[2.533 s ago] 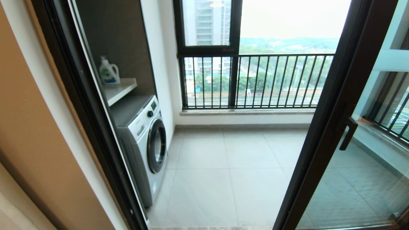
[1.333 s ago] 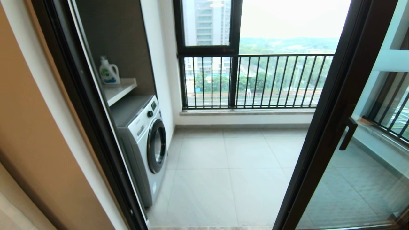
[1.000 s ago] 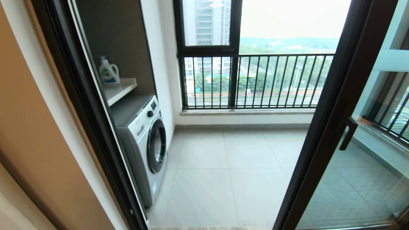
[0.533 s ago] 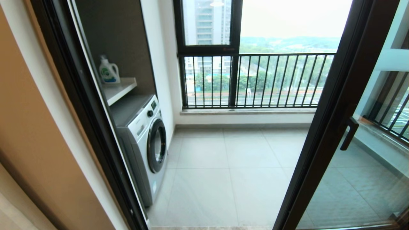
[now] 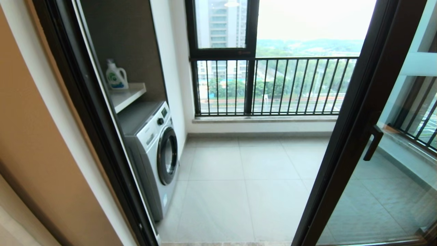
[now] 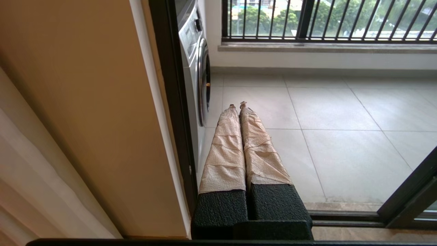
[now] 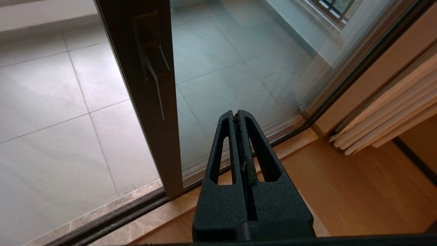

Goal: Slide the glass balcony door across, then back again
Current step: Close the slid door

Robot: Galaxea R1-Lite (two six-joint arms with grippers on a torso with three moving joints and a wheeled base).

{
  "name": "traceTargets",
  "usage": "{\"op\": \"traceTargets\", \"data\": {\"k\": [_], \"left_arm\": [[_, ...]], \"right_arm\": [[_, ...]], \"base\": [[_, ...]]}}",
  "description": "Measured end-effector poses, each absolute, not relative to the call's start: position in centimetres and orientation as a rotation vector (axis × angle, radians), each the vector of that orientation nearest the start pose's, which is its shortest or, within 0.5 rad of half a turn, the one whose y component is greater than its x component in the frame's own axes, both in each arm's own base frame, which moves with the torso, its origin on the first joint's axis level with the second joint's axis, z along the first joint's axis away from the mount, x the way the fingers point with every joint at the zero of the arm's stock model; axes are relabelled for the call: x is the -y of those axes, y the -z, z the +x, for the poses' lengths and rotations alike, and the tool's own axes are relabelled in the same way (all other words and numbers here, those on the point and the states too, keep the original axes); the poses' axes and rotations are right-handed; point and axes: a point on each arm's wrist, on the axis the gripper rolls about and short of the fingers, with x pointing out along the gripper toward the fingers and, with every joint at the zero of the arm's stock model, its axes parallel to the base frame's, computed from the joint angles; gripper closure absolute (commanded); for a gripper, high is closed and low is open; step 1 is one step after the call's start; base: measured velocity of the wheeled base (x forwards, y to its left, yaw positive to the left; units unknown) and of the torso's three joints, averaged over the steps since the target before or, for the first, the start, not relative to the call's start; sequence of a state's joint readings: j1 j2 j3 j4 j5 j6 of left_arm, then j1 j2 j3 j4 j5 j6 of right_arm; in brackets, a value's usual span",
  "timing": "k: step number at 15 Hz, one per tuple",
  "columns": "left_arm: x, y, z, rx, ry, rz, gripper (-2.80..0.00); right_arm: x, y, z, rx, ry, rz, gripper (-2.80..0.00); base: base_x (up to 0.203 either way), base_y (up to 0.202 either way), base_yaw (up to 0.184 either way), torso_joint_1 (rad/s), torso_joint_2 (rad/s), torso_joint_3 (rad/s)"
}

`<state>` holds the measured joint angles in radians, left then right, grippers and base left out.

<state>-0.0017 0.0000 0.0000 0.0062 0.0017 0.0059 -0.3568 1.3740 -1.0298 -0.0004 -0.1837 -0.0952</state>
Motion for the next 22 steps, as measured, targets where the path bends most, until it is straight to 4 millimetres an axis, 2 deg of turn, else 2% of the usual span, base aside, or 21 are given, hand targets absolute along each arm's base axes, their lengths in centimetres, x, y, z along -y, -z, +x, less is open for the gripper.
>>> {"op": "traceTargets", "data": {"k": [4,6,9,11,13,16,19,22], "left_arm": [[0.0,-7.5,-2.3,-0.006,0.001,0.006,0.0],[0.0,-7.5,-2.3,-0.006,0.0,0.006,0.0],[0.0,-7.5,-2.3,-0.006,0.0,0.006,0.0],[0.0,-7.5,-2.3,-0.006,0.0,0.006,0.0],[0.0,-7.5,-2.3,-0.006,0.001,0.007,0.0],[0.0,-7.5,-2.3,-0.006,0.001,0.006,0.0],[0.0,-7.5,-2.3,-0.006,0.0,0.006,0.0],[0.0,-7.5,-2.3,-0.006,0.0,0.006,0.0]], "right_arm": [[12.8,-26.3,21.8,-0.408,0.517,-0.015,0.0],[15.1,-25.4,22.9,-0.411,0.442,0.031,0.0],[17.8,-22.9,25.8,-0.399,0.352,0.061,0.0],[19.3,-21.1,28.5,-0.351,0.337,0.039,0.0],[19.9,-20.0,30.8,-0.312,0.312,0.013,0.0],[20.0,-17.8,32.8,-0.364,0.266,0.042,0.0],[18.8,-16.5,34.0,-0.396,0.225,0.066,0.0],[17.9,-16.2,34.5,-0.407,0.196,0.071,0.0]], "base": [[0.0,0.0,0.0,0.0,0.0,0.0],[0.0,0.0,0.0,0.0,0.0,0.0],[0.0,0.0,0.0,0.0,0.0,0.0],[0.0,0.0,0.0,0.0,0.0,0.0],[0.0,0.0,0.0,0.0,0.0,0.0],[0.0,0.0,0.0,0.0,0.0,0.0],[0.0,0.0,0.0,0.0,0.0,0.0],[0.0,0.0,0.0,0.0,0.0,0.0]]}}
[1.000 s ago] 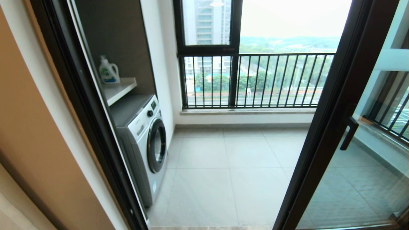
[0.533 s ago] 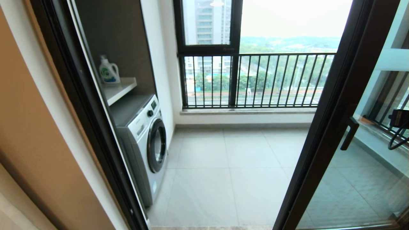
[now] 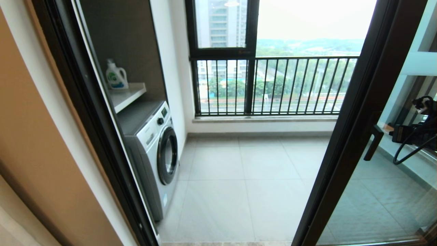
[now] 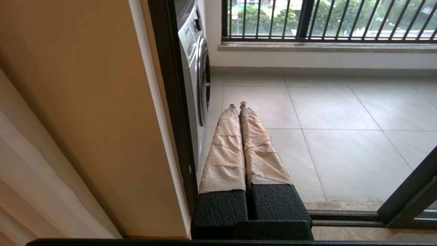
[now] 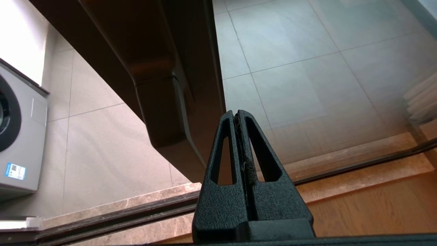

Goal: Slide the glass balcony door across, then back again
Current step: Close the slid door

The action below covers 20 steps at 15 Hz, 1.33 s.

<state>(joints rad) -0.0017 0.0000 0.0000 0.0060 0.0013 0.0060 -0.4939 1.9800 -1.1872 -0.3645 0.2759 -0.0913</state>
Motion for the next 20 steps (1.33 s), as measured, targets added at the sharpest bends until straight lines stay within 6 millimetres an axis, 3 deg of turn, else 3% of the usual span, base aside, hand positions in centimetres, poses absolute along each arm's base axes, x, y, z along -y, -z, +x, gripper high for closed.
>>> {"op": "traceTargets", "data": {"k": [13,20], "left_arm": [[0.0,-7.5,-2.3,-0.006,0.001,0.006,0.0],[0.0,-7.5,-2.3,-0.006,0.0,0.006,0.0]], "right_arm": [[17.6,-14.7,35.4,-0.432,0.181,0.1,0.0],[17.1,-13.8,36.9,-0.422,0.166,0.139,0.0]], "base": [[0.0,0.0,0.0,0.0,0.0,0.0],[0.0,0.0,0.0,0.0,0.0,0.0]]}}
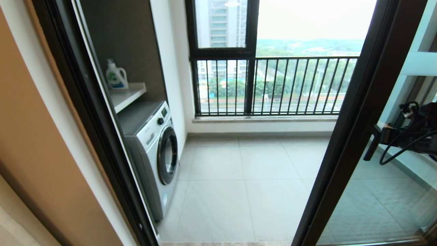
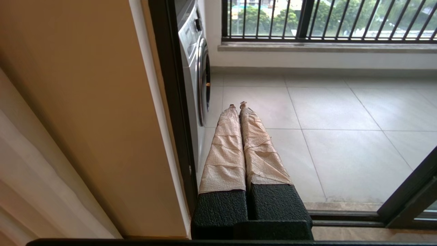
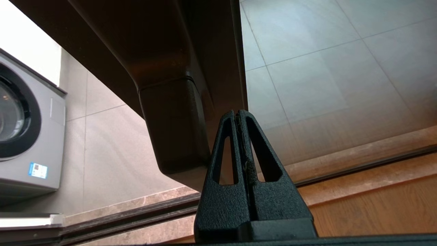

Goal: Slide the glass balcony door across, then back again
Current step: Close the slid door

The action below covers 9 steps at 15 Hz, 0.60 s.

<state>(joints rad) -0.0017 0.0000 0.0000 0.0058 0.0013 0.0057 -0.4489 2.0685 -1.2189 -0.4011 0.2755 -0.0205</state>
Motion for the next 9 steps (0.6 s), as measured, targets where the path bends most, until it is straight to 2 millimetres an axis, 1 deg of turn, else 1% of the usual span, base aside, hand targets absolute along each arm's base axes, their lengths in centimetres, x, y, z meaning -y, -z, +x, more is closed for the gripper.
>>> {"op": "traceTargets", "data": {"k": [9], "left_arm": [[0.0,-7.5,-2.3,-0.006,0.001,0.006,0.0]], "right_arm": [[14.8,-13.7,37.9,-0.426,0.118,0.153,0.0]], "base": [[0.0,0.0,0.0,0.0,0.0,0.0]]}}
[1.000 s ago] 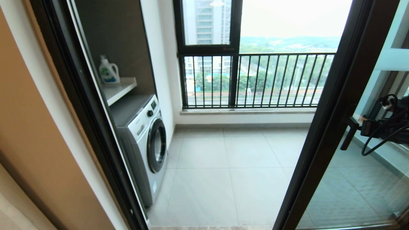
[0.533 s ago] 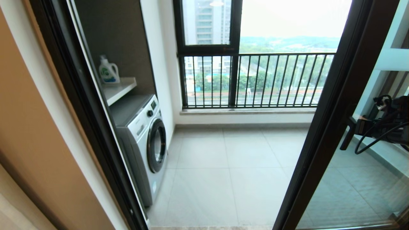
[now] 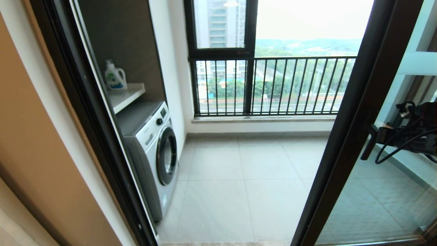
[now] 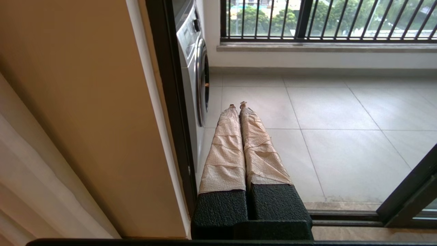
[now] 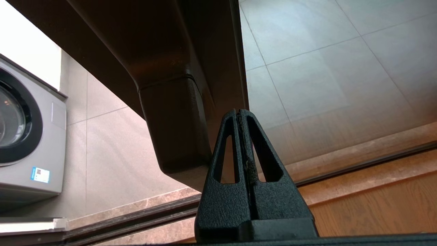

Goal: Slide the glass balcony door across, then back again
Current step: Close the slid door

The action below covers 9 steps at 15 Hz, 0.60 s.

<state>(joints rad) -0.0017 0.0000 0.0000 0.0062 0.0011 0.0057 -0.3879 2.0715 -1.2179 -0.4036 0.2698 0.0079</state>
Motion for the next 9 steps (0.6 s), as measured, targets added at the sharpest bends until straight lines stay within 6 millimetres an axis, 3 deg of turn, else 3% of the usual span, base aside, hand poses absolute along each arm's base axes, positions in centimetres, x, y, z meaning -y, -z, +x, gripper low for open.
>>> {"op": "traceTargets", "data": {"k": [9], "left_arm": [[0.0,-7.5,-2.3,-0.006,0.0,0.006,0.0]], "right_arm": [[13.6,-13.6,38.3,-0.432,0.085,0.148,0.0]], "base": [[0.0,0.0,0.0,0.0,0.0,0.0]]}}
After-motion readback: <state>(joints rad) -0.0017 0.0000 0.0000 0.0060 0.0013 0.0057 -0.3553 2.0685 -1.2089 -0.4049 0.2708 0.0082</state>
